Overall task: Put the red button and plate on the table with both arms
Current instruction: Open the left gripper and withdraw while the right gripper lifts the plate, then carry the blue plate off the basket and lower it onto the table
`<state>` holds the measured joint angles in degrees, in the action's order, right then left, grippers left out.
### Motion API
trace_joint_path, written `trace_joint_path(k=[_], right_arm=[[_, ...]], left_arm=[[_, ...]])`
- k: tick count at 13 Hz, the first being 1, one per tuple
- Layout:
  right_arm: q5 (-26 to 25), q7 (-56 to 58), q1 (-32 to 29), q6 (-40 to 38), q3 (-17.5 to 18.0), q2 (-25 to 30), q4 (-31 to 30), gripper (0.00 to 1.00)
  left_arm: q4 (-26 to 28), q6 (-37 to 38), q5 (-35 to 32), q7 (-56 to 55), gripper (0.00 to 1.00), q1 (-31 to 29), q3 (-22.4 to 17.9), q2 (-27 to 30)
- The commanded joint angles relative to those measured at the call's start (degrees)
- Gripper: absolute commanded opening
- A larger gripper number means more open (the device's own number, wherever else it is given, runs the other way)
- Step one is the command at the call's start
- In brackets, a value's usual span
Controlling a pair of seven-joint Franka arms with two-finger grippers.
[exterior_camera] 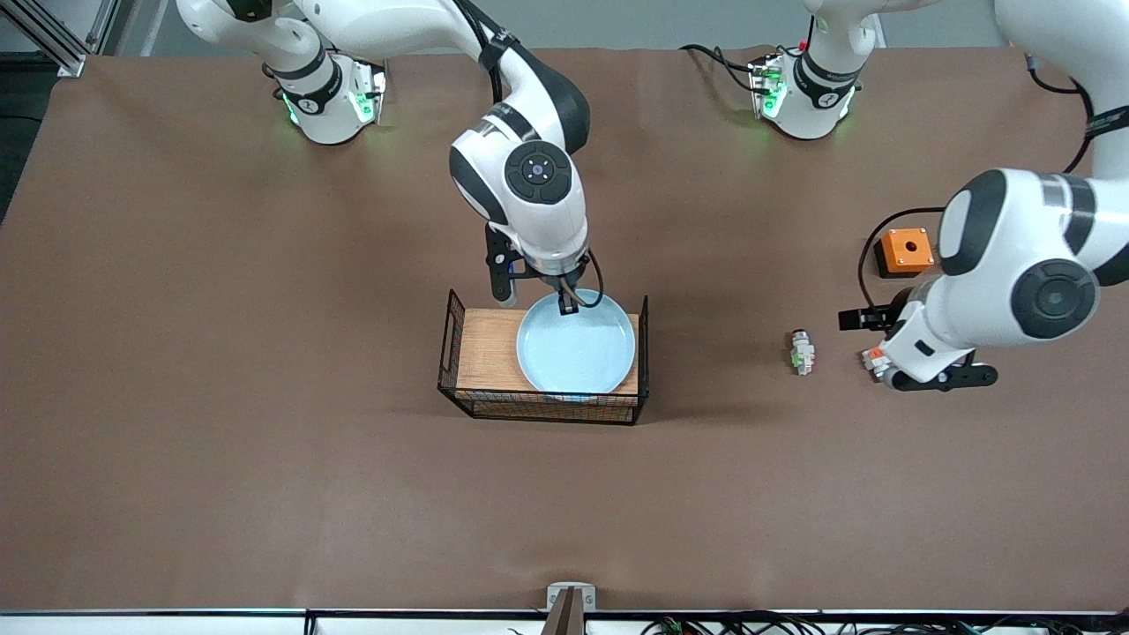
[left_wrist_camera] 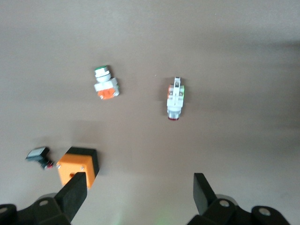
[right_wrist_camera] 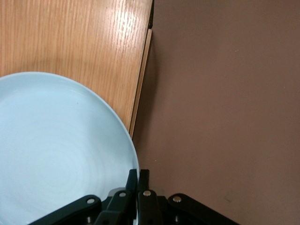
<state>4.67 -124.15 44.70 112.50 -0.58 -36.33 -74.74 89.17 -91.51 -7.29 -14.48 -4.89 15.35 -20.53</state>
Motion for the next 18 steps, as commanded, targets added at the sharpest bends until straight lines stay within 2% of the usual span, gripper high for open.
trace_joint_path(k=[1, 6, 10, 13, 15, 18], right_arm=[[1.1, 1.1, 0.1, -1.9, -0.6, 0.6, 0.6, 0.00], [1.4, 3.7, -0.6, -10.9, -0.2, 2.6, 2.7, 0.00], [5.4, 5.6, -1.5, -19.3, -0.3, 5.6, 5.5, 0.00], [8.8, 7.9, -2.9, -26.2, -0.3, 6.8, 11.5, 0.00], [8.9, 17.7, -4.7, -30.4, -0.4, 9.9, 12.5, 0.00], [8.2, 38.8, -9.4, -37.2, -1.3, 14.0, 12.3, 0.00]], left_arm=[[-3.9, 5.2, 1.1, 0.3, 1.00, -1.3, 0.1, 1.9], [-5.1, 5.5, 3.7, 0.2, 1.00, -2.0, 0.0, 5.9], [-6.3, 8.8, 4.7, 0.8, 1.00, -5.6, 0.2, 8.8], [-6.3, 11.6, 8.1, 1.3, 1.00, -9.5, 0.1, 13.7], [-3.5, 12.2, 8.4, 5.0, 1.00, -10.5, 0.0, 17.5], [3.1, 6.9, 8.3, 13.6, 1.00, -11.4, 0.2, 22.1]])
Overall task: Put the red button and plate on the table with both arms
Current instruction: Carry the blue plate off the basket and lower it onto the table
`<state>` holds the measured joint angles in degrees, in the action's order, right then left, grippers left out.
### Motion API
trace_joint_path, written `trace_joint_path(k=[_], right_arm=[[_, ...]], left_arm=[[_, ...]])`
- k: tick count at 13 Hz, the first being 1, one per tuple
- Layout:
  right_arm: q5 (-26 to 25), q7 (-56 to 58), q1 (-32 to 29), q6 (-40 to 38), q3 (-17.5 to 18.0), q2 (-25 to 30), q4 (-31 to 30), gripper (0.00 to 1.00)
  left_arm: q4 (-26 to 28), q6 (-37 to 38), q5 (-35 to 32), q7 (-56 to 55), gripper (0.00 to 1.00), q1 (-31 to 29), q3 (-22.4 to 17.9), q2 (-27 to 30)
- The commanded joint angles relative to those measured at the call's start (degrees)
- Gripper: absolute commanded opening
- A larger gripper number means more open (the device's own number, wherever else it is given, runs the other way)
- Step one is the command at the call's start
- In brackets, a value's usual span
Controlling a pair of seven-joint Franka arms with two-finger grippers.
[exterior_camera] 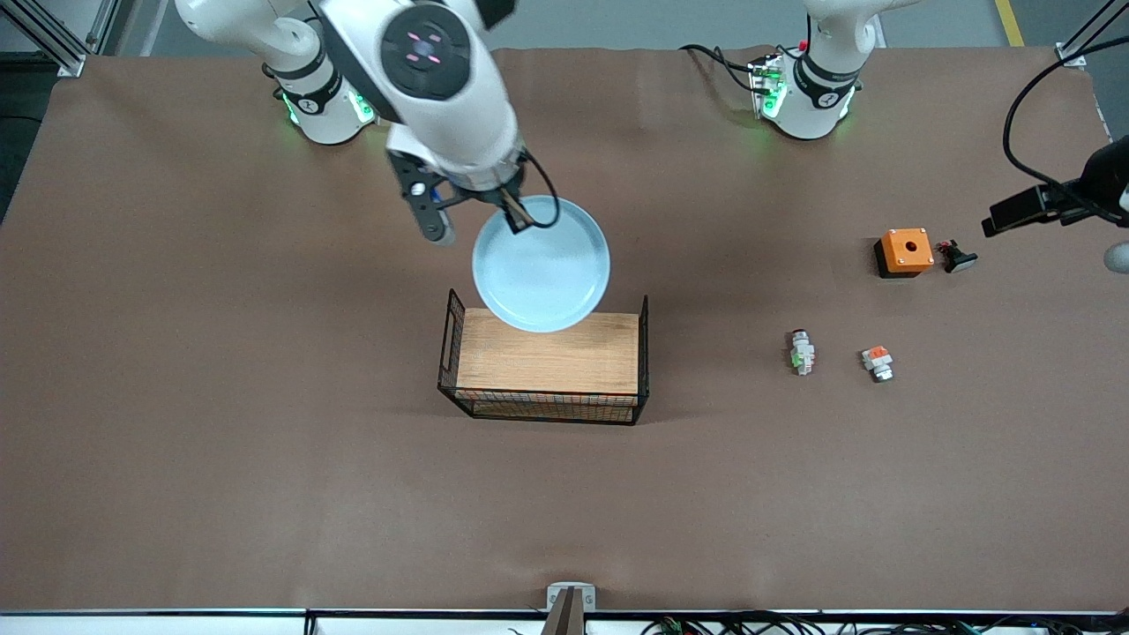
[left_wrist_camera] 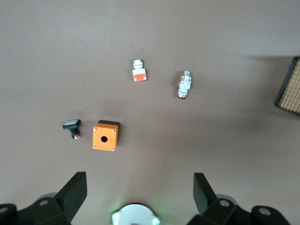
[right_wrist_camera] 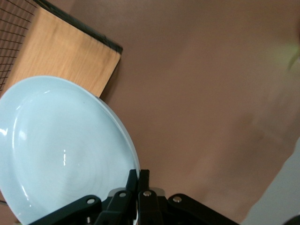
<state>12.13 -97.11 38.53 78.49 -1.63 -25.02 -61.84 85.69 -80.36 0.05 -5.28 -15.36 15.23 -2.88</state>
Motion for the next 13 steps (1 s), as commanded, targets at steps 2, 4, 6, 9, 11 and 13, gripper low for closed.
trace_joint_path(k=[2, 4, 6, 9, 11, 13], right_arm=[[-2.4, 28.9, -7.9, -4.2, -0.8, 5.4, -3.3, 0.00], [-3.2, 46.7, -15.8, -3.5, -0.8, 7.0, -6.8, 0.00], [-3.3, 60.7, -22.9, -1.9, -0.8, 6.9, -8.8, 0.00], [-3.3, 81.0, -33.3, 8.0, -0.8, 8.0, -19.2, 0.00], [-3.3, 92.4, -38.4, 16.6, -0.9, 9.2, -27.0, 0.00], [-3.3, 103.6, -43.4, 26.4, -1.1, 9.3, -34.4, 0.00]], left_arm=[[11.9, -8.9, 0.4, 5.8, 1.00, -0.8, 0.8, 8.5], [13.1, -11.3, 0.7, 12.1, 1.00, -1.0, 0.7, 9.0], [12.0, -10.8, 0.6, 9.3, 1.00, -0.8, 0.7, 6.8], [11.7, -15.0, 0.6, 7.2, 1.00, -0.7, 0.7, 5.7], [11.7, -17.1, 0.6, 5.6, 1.00, -0.8, 0.6, 5.6], [11.7, -17.5, 0.6, 5.5, 1.00, -1.0, 0.5, 5.6]])
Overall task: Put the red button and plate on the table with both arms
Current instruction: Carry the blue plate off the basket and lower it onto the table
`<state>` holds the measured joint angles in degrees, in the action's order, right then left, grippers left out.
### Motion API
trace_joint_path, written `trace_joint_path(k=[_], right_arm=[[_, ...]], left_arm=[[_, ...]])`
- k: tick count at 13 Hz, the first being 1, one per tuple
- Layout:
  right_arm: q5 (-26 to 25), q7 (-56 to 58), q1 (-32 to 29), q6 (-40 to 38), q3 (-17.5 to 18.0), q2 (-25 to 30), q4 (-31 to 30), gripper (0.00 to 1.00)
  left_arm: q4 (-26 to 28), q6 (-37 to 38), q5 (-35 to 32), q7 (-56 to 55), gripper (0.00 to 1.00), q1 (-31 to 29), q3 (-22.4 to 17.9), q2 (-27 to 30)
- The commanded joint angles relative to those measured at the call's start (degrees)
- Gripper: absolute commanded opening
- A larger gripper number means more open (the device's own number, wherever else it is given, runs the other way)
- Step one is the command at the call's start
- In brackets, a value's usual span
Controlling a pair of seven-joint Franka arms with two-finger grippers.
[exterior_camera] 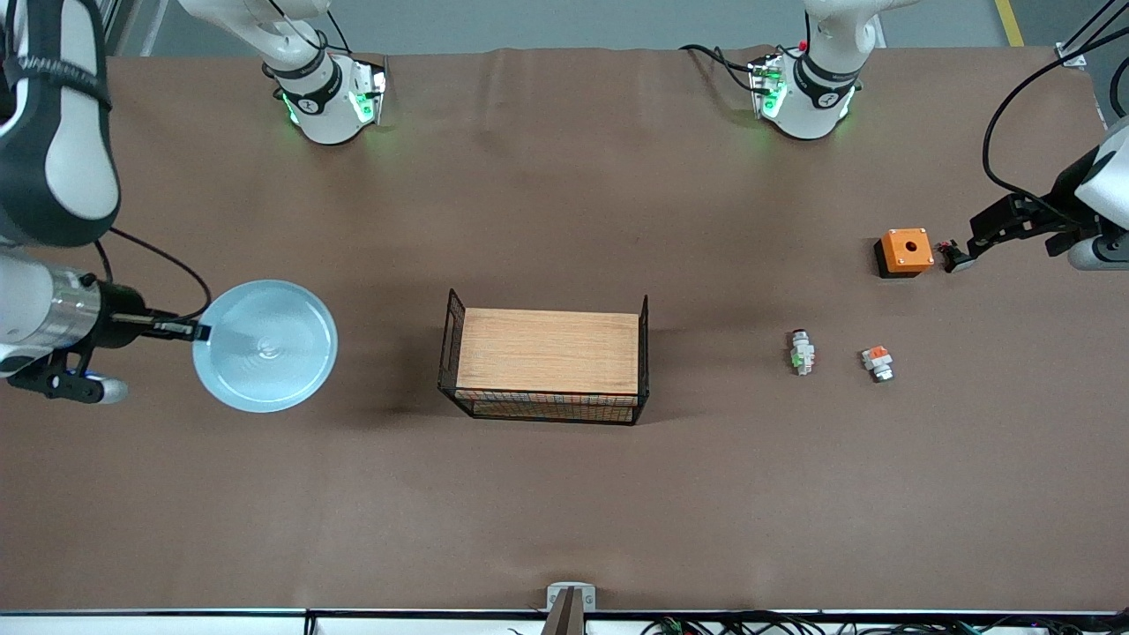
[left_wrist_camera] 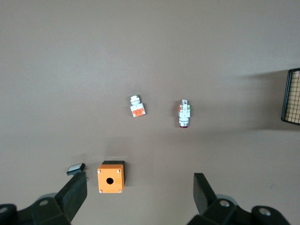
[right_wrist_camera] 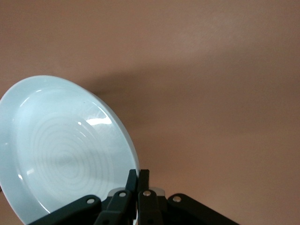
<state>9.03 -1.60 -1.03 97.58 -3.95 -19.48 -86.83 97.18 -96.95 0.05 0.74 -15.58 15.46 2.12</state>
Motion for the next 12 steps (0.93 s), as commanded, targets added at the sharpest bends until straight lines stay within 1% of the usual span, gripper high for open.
trace_joint_path(k=[1, 3, 4, 5, 7, 8, 10, 11, 12], right_arm=[[-0.2, 13.5, -6.2, 13.3, 1.3, 3.5, -13.5, 0.00], [1.3, 22.8, -11.0, 25.4, 1.5, 3.0, -21.8, 0.00], [4.0, 27.5, -12.7, 29.6, 1.5, 1.8, -24.0, 0.00], [8.2, 32.8, -14.0, 31.7, 1.5, -0.7, -24.7, 0.00], [14.5, 40.4, -15.9, 33.5, 1.4, -5.3, -24.4, 0.00], [16.2, 42.4, -15.9, 34.4, 1.4, -6.6, -24.4, 0.00], [16.7, 42.9, -15.9, 35.6, 1.4, -9.1, -24.1, 0.00], [16.7, 42.9, -15.7, 35.8, 1.4, -9.8, -24.0, 0.00], [16.8, 42.7, -15.3, 35.9, 1.5, -10.3, -23.9, 0.00]], left_arm=[[0.2, -1.0, 0.6, -0.5, 1.00, -0.8, 0.3, 0.6], [0.1, -1.1, 0.5, -0.6, 1.00, -0.8, 0.3, 0.6], [0.1, -1.1, 0.6, -0.6, 1.00, -0.8, 0.2, 0.6], [0.1, -1.1, 0.5, -0.6, 1.00, -0.9, 0.1, 0.6], [0.1, -1.2, 0.4, -0.6, 1.00, -0.9, 0.1, 0.5], [0.1, -1.6, 0.4, -0.6, 1.00, -0.5, -0.2, 0.4], [0.0, -1.6, 0.1, -0.6, 1.00, 1.2, -1.0, 0.3], [0.0, -1.7, -0.1, -0.6, 1.00, 5.4, -5.1, 0.3], [-0.1, -1.7, -0.1, -0.6, 1.00, 10.8, -10.4, 0.3]])
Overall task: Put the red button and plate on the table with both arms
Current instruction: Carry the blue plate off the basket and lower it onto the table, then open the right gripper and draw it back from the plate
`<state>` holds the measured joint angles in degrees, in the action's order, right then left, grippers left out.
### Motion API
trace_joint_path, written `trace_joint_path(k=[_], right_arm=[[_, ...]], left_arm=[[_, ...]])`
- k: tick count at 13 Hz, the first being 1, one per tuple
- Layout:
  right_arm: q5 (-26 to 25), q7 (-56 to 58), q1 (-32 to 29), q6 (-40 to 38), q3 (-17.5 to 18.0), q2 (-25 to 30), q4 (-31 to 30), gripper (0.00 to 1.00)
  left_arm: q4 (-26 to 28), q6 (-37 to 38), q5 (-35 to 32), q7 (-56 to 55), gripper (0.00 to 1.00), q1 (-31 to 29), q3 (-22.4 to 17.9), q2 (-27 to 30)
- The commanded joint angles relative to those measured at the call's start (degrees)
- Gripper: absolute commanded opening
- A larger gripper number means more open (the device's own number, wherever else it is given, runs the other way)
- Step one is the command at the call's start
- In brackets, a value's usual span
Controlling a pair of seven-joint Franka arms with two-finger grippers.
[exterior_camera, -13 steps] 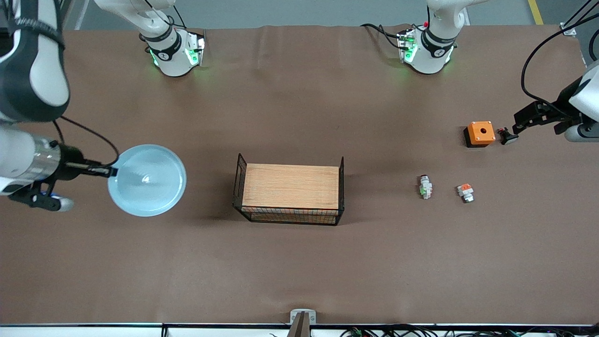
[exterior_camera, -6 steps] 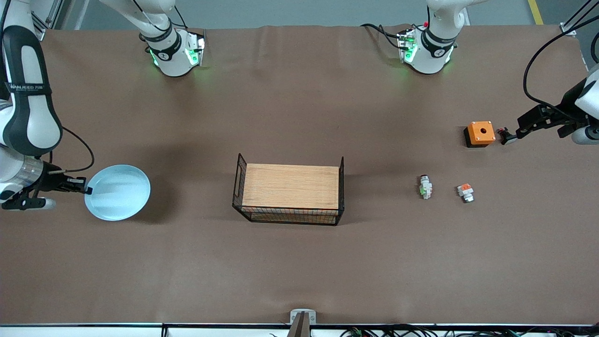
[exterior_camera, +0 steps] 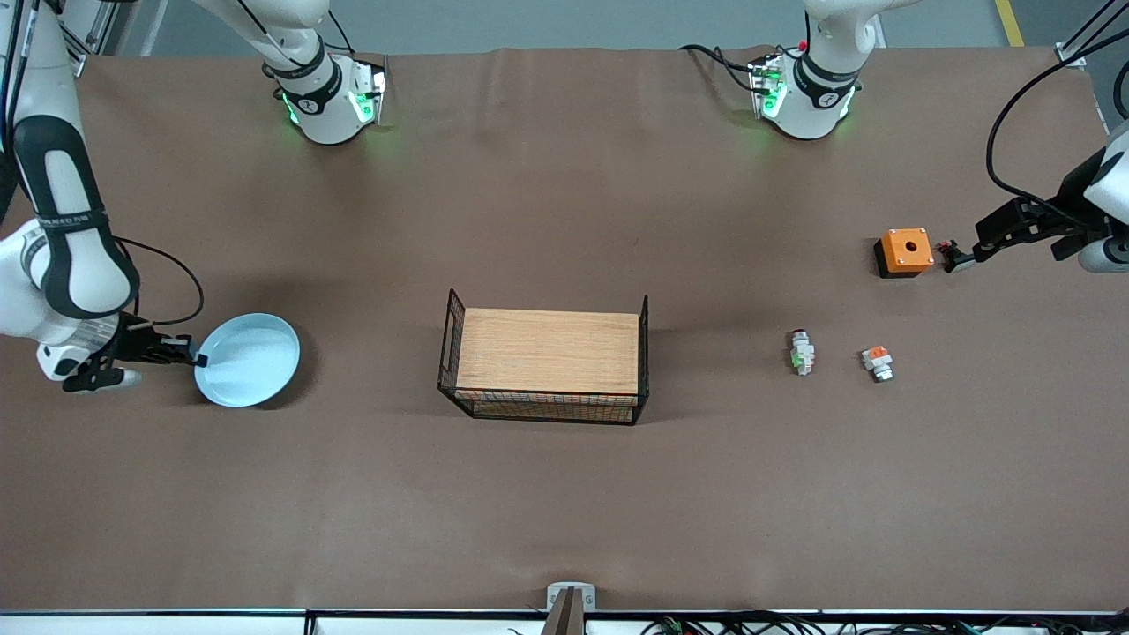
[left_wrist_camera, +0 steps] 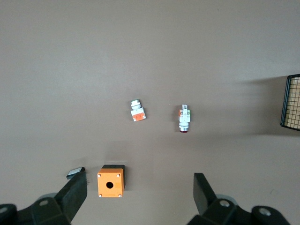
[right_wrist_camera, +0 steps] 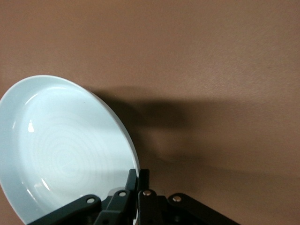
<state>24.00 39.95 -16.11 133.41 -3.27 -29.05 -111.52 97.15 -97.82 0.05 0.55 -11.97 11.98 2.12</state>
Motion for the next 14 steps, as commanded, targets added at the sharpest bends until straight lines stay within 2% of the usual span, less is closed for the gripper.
trace_joint_path(k=[1, 2, 3, 5, 7, 10, 11, 12, 14], right_arm=[[1.8, 0.9, 0.2, 0.1, 0.8, -1.7, 1.4, 0.01], [1.2, 0.8, 0.9, -0.1, 0.8, -2.6, 2.9, 0.32], [1.1, 1.4, 1.6, -0.1, 0.7, -3.1, 3.7, 0.99], [-0.9, 1.4, 2.5, -0.1, 0.6, -3.2, 5.3, 1.00], [-4.8, 0.7, 3.6, -0.3, 0.7, -2.3, 6.2, 1.00], [-5.5, 0.0, 5.1, -2.0, 0.5, 2.5, 6.3, 1.00], [-5.9, -1.6, 5.3, -3.9, 0.4, 3.9, 6.5, 1.00], [-8.3, -5.4, 5.8, -6.1, 0.5, 5.7, 6.7, 1.00], [-15.1, -17.7, 7.8, -12.4, 0.9, 10.5, 7.1, 1.00]], left_arm=[[-0.2, -0.8, -0.1, -0.4, 1.00, 12.0, -12.1, 0.2], [-0.4, -1.1, -0.1, -0.4, 1.00, 14.6, -14.6, 0.1], [-0.6, -1.3, -0.1, -0.4, 1.00, 16.3, -15.9, -0.4], [-1.1, -1.5, -0.1, -0.4, 1.00, 19.3, -18.9, -0.6], [-1.3, -1.5, -0.1, -0.4, 1.00, 19.2, -19.1, -0.6], [-2.1, -1.5, -0.2, -0.4, 1.00, 18.3, -18.8, -1.3], [-2.1, -1.5, -0.1, -0.4, 1.00, 17.0, -17.9, -1.3], [-2.1, -1.5, -0.1, -0.4, 1.00, 14.5, -15.0, -1.3], [-2.2, -1.5, -0.1, -0.4, 1.00, 13.5, -13.6, -1.3]])
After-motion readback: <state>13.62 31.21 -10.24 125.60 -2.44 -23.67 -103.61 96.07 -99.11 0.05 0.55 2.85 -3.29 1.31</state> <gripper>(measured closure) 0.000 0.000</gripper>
